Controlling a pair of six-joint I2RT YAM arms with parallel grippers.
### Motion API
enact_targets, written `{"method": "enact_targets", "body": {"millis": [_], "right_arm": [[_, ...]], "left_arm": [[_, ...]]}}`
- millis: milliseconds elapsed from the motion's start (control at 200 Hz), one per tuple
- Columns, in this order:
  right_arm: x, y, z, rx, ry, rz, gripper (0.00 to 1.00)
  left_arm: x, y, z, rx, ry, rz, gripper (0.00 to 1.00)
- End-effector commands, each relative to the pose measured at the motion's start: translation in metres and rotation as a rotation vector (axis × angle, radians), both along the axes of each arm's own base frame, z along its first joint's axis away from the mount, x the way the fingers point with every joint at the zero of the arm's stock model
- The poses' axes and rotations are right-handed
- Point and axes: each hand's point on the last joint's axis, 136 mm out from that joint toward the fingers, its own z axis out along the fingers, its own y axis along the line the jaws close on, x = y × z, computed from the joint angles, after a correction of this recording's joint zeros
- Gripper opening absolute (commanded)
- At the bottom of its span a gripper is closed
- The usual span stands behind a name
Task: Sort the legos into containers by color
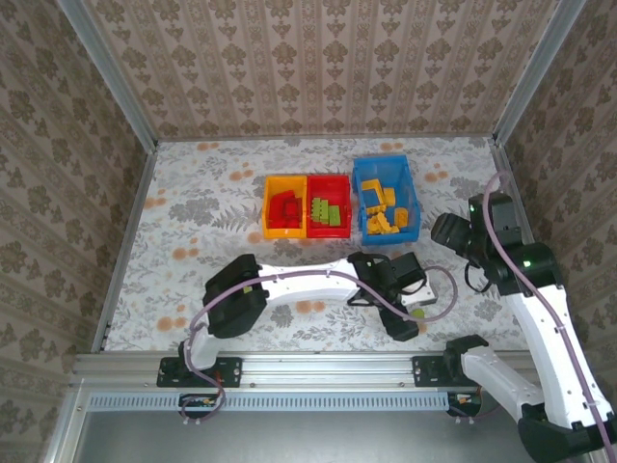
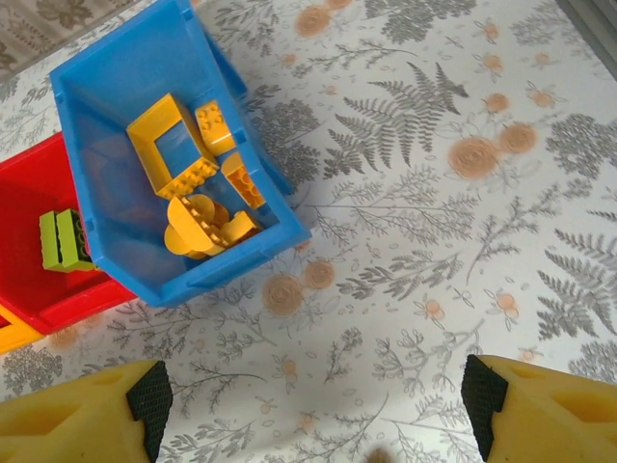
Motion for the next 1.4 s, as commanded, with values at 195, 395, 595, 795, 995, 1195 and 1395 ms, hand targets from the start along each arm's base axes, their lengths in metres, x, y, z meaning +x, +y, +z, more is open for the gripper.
{"method": "enact_targets", "body": {"millis": [195, 395, 595, 795, 995, 1195, 1395], "right_arm": [[-0.019, -0.006, 0.0, 0.037, 0.034, -0.07, 0.82], [-0.019, -0.008, 0.011, 0.031, 0.011, -0.071, 0.83], [-0.021, -0.011, 0.018, -0.003, 0.012, -0.055, 0.83], [-0.014, -0.009, 0.016, -0.006, 0.022, -0.038, 0.83], [-0.003, -0.005, 0.016, -0.004, 0.021, -0.004, 0.82], [0.007, -0.001, 0.019, -0.022, 0.006, 0.047, 0.8], [0.028, 0.023, 0.022, 0.005, -0.047, 0.19, 0.76]], "left_arm": [[0.006, -0.024, -0.026, 0.039, -0.034, 0.02, 0.92], [0.012, -0.036, -0.046, 0.06, -0.027, 0.086, 0.82], [0.011, -0.05, -0.056, 0.051, 0.008, 0.106, 0.65], [0.01, -0.055, -0.06, 0.044, 0.03, 0.103, 0.38], [0.023, -0.054, -0.032, -0.009, -0.003, 0.137, 0.28], [0.057, -0.034, 0.015, -0.064, -0.066, 0.253, 0.26], [0.121, 0.026, 0.054, -0.071, -0.112, 0.497, 0.26]]}}
